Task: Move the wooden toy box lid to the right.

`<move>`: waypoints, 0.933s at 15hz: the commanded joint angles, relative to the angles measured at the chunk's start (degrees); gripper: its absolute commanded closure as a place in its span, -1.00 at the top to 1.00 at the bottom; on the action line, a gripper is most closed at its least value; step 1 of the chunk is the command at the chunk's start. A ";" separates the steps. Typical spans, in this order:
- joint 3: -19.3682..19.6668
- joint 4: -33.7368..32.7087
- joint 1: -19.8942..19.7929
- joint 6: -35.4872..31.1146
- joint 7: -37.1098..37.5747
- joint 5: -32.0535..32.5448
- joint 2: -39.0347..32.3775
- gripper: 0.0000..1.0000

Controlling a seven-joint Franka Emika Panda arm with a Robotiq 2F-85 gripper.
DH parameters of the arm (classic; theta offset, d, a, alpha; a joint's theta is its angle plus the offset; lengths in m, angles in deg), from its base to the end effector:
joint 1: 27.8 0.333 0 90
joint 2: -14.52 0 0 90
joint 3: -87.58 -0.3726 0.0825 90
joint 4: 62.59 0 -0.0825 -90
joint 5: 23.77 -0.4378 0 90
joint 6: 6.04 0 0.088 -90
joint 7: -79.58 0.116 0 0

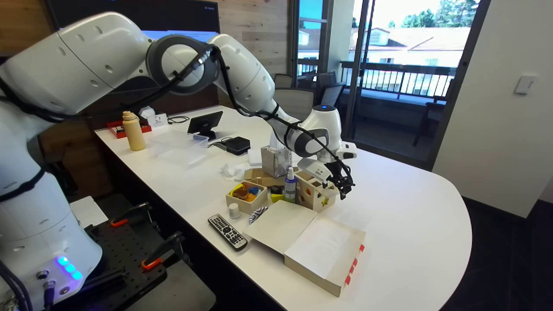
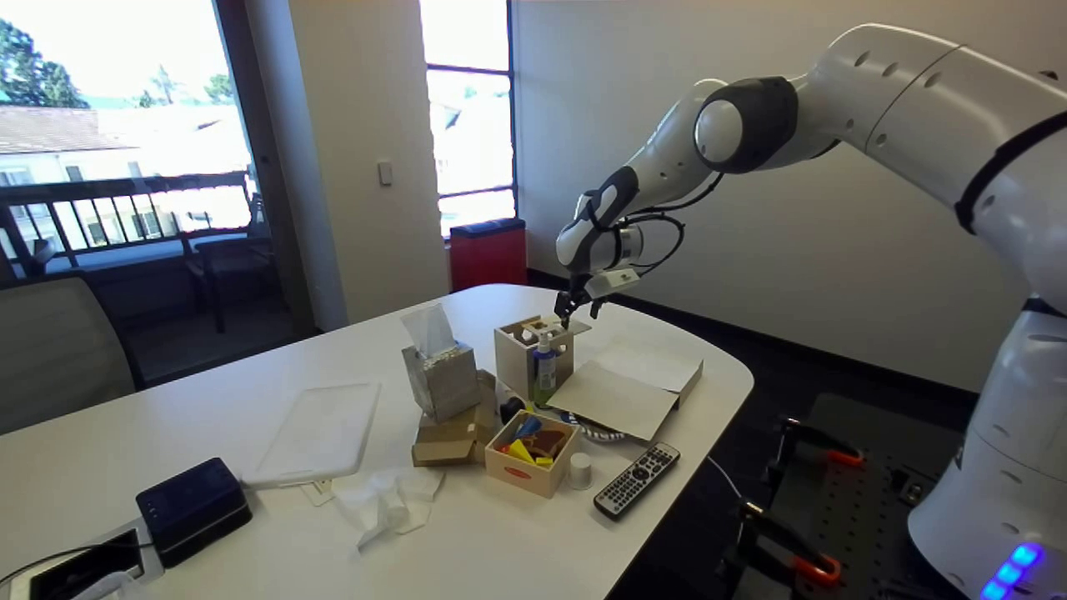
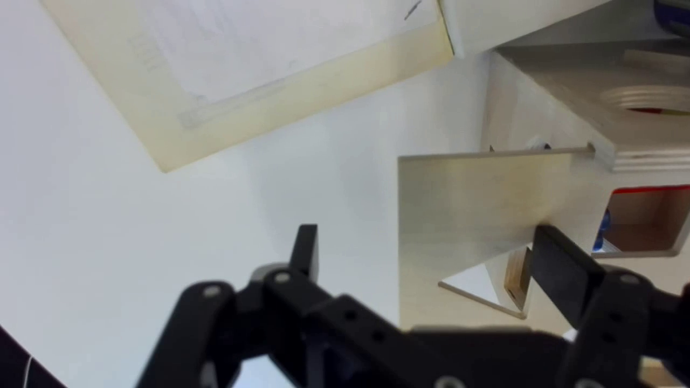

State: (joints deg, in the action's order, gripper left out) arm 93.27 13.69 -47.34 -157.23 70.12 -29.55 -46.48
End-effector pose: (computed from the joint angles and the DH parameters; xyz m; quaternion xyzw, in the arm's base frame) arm 0.7657 -0.3396 0.0872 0.9814 -0.1462 0.1152 0.0469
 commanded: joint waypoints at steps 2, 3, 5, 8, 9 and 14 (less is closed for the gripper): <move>-0.02 0.07 -0.12 -1.20 1.67 0.62 0.60 1.00; -0.22 0.27 -0.17 -1.47 1.48 0.55 0.99 1.00; -1.24 1.27 -0.65 -1.96 0.57 0.17 2.46 1.00; -3.20 4.17 -1.27 -2.64 -0.88 -0.43 6.93 1.00; -3.73 5.00 -1.36 -2.51 -1.21 -0.55 8.52 1.00; -6.20 12.89 -1.11 0.63 -2.49 -0.93 20.51 1.00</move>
State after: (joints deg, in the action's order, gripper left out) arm 88.73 17.36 -48.11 -158.51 69.57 -29.71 -35.74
